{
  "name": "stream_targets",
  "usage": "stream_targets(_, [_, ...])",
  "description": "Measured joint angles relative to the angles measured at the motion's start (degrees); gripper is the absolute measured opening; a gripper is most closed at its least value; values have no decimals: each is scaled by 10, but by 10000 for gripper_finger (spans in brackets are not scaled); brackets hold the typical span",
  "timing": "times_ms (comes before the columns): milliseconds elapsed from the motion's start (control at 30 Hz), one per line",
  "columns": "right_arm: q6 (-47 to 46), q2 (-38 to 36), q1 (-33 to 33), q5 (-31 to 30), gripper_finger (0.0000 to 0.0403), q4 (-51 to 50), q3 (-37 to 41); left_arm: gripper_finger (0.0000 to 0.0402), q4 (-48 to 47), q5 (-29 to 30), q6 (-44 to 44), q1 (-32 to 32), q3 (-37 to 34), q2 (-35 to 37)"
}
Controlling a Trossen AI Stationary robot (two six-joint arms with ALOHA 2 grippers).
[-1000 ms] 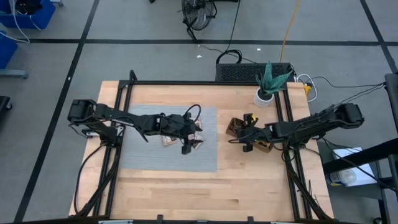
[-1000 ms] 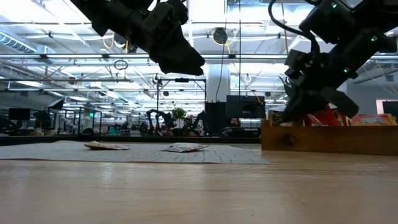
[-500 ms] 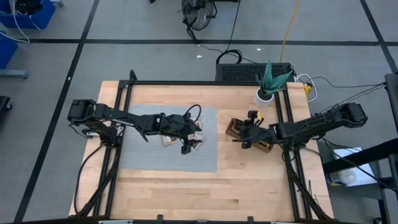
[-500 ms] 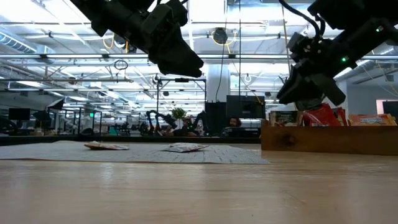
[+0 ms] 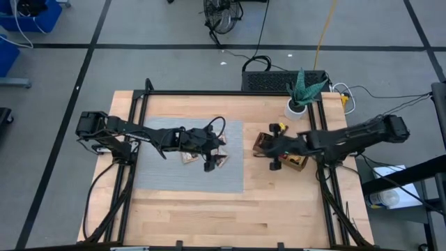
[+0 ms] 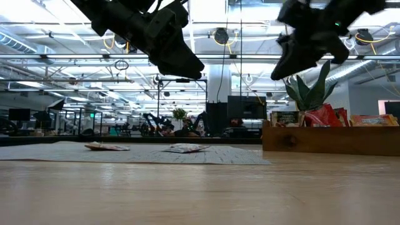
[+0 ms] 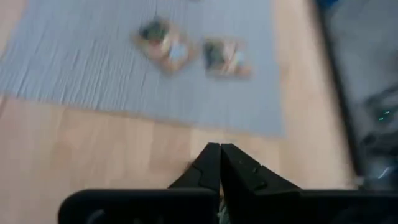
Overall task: Pick & Place Tea
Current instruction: Put the brown tea bag into the left section of the wooden organizer
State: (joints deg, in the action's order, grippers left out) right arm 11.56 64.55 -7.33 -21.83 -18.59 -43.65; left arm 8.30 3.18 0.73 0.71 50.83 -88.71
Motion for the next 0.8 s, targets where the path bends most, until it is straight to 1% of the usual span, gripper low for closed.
stream_targets(33, [-16,17,10,19,1,-36,-22,251,0,5,0,0,0,0])
stream_targets(67, [-28,36,18,26,1,-71,-39,251,0,10,0,0,0,0])
stream_targets(133, [-33,77,32,27,0,-127,-62,251,1,14,-2,0,0,0])
stream_targets(167, [-35,100,40,28,0,-138,-68,251,1,14,-3,0,0,0])
stream_targets(300, [-41,168,55,68,0,-147,-73,250,3,14,-5,0,0,0])
stream_targets(367, [-41,190,55,61,0,-146,-73,250,3,14,-6,0,0,0])
stream_targets(500, [-39,209,55,21,0,-143,-74,250,0,14,-6,0,0,0])
stream_targets(700, [-36,214,57,24,0,-142,-74,251,-9,14,-5,0,0,0])
stream_targets(800, [-47,214,63,53,0,-141,-74,251,-9,14,-5,0,0,0])
